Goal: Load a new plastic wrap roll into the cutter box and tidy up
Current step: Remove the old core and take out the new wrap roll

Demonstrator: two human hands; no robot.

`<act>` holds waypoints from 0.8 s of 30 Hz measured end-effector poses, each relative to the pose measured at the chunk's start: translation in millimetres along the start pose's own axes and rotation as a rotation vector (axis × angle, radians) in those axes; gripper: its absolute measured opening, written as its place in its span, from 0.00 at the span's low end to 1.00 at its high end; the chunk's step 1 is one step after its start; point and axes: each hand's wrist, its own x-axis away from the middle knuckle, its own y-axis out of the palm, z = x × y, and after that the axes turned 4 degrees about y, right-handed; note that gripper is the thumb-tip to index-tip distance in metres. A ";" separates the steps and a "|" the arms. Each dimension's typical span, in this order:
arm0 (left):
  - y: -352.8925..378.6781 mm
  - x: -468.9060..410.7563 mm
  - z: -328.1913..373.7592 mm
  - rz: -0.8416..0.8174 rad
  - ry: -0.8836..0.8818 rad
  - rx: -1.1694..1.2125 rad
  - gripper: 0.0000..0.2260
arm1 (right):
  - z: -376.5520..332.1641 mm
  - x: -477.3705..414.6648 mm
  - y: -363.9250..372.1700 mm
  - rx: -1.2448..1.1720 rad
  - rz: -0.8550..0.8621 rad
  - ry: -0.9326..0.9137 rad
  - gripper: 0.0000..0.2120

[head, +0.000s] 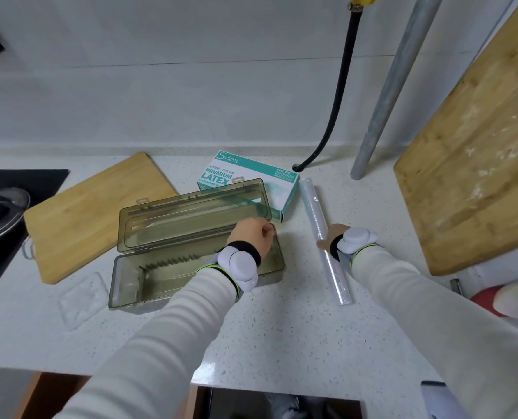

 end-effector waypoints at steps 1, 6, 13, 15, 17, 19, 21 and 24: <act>-1.2 1.2 0.7 -0.002 0.001 0.001 0.10 | -0.8 3.0 -4.0 -0.007 0.017 -0.010 0.17; -8.8 9.3 4.8 0.014 -0.008 0.015 0.10 | -13.8 21.5 -28.9 -0.057 0.143 -0.081 0.17; -19.9 18.1 -2.1 0.033 -0.127 0.138 0.11 | -63.7 68.1 -54.2 -0.128 0.319 -0.339 0.13; -25.3 22.0 -10.7 0.064 -0.196 0.240 0.13 | -83.3 83.6 -59.3 -0.076 0.313 -0.399 0.08; -29.7 26.1 -21.6 0.092 -0.276 0.457 0.14 | -101.8 97.5 -60.9 -0.023 0.286 -0.456 0.15; -32.2 28.0 -29.0 0.118 -0.378 0.782 0.14 | -113.2 110.2 -62.0 -0.006 0.249 -0.492 0.16; -38.3 36.6 -44.2 0.185 -0.457 1.044 0.14 | -131.5 122.8 -59.7 0.033 0.208 -0.551 0.16; -44.8 45.3 -57.4 0.294 -0.518 1.219 0.13 | -146.3 131.0 -56.7 0.093 0.167 -0.620 0.14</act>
